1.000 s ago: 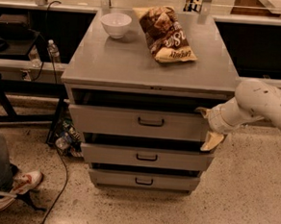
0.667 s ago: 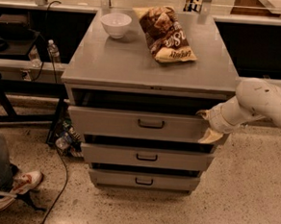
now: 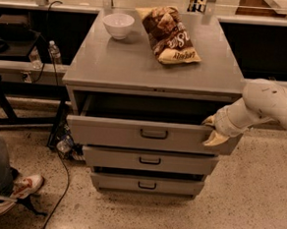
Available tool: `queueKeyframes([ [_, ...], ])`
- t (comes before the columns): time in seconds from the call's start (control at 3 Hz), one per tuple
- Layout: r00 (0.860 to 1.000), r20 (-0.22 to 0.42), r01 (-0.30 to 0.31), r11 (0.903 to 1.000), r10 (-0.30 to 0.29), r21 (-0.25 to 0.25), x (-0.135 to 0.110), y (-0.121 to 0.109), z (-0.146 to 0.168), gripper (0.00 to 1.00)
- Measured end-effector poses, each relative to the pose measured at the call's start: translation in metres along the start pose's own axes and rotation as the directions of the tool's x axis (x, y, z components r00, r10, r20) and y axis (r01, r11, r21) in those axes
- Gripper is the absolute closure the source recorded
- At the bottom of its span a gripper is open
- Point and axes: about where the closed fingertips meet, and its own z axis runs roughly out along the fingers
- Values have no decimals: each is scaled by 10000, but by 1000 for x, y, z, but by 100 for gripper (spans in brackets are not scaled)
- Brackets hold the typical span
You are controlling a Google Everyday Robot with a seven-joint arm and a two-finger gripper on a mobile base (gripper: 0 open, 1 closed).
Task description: Open top drawer
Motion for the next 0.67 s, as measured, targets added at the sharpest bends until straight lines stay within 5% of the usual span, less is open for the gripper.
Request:
queueKeyframes([
  [0.67, 10000, 2, 0, 10000, 0, -3, 0, 0, 0, 100],
])
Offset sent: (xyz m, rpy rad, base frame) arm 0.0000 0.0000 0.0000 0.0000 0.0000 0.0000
